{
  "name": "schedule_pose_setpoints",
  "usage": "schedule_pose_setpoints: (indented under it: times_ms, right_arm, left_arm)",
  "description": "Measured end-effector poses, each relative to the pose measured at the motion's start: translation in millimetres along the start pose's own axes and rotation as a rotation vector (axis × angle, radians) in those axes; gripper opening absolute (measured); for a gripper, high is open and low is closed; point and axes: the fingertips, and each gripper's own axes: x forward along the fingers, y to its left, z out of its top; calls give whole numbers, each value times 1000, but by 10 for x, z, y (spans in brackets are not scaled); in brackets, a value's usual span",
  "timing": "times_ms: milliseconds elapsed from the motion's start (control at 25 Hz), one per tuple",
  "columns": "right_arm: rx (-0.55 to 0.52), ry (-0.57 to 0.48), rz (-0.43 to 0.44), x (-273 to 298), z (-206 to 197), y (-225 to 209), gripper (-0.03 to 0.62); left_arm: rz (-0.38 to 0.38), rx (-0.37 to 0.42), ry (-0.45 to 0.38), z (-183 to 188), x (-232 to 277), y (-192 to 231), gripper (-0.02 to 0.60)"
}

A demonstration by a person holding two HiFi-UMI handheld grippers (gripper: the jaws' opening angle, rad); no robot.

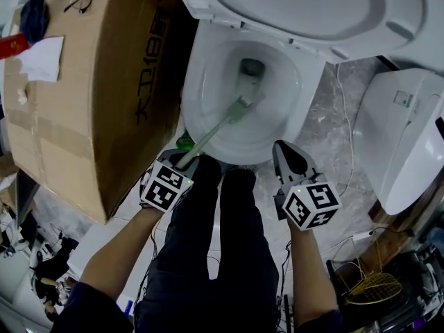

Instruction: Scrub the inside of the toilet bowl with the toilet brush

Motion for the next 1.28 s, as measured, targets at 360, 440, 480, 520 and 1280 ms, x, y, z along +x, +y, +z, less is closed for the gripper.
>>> schedule_pose_setpoints:
  times_ms: [360,440,480,520,1280]
  right_arm:
    - [2,7,18,192,150,50,3]
    - [1,9,22,220,177,55,3]
    - [1,11,23,228,186,52,3]
    - [1,13,23,233,191,42,3]
    - [36,2,-15,164,293,-304,3]
  left_arm:
    - [59,-31,-3,108,-161,307,80]
    - [70,-35,-7,162,-180,383,80]
    - [75,-38,-9,191,-183,417,80]
    - [78,-41,-10,220,-183,446,80]
    - [126,-25,-47,846,-66,762,80]
